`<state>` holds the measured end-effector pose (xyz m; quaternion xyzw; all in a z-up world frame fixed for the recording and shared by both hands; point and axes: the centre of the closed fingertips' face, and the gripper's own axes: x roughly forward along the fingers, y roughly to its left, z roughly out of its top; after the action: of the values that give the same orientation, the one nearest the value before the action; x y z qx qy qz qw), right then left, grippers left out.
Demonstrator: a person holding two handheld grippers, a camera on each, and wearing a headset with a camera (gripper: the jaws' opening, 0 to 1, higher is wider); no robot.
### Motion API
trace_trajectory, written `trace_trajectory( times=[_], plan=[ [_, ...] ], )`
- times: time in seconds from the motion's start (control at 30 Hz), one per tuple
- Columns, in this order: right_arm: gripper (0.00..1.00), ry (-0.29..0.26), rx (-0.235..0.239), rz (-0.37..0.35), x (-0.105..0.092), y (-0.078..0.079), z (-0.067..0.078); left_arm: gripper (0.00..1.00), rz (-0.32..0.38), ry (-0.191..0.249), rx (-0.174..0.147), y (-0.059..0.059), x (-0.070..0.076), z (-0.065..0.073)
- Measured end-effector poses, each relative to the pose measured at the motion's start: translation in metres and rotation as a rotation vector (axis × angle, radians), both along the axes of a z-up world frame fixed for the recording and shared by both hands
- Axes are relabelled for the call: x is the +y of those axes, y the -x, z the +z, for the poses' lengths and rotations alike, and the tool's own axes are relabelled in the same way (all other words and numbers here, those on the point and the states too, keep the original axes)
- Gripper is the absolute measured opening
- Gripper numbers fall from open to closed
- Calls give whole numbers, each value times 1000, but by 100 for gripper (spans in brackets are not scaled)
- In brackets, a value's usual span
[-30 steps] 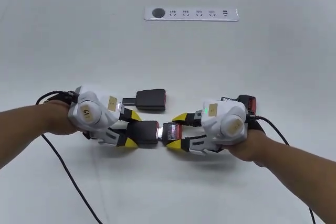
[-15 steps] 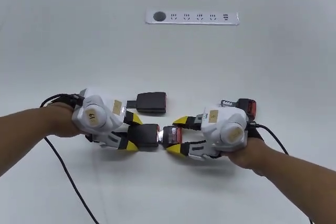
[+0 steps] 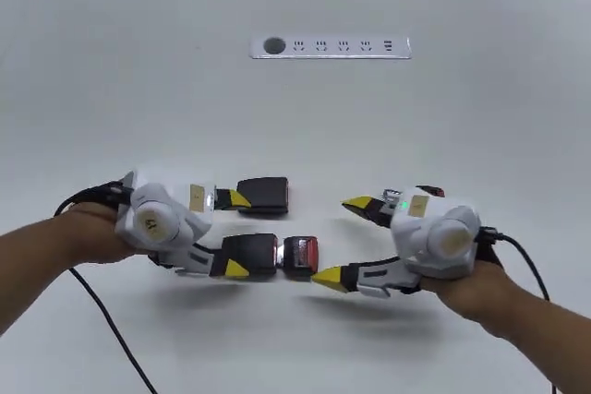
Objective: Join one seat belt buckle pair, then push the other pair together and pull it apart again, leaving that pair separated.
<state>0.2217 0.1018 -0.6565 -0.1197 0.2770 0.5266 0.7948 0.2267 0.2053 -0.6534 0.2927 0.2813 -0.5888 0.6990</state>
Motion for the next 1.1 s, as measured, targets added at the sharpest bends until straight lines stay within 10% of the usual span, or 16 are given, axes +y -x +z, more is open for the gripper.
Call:
trace_trajectory(
  times=[0.6,1.1],
  plan=[
    [77,90,-8,-120,-118,-58,1,57,20,-44,-32,-58,-5,-3],
    [66,169,65,-25,-134,-55,-22,50,-20,-111,21,-63,-5,-26]
  ],
)
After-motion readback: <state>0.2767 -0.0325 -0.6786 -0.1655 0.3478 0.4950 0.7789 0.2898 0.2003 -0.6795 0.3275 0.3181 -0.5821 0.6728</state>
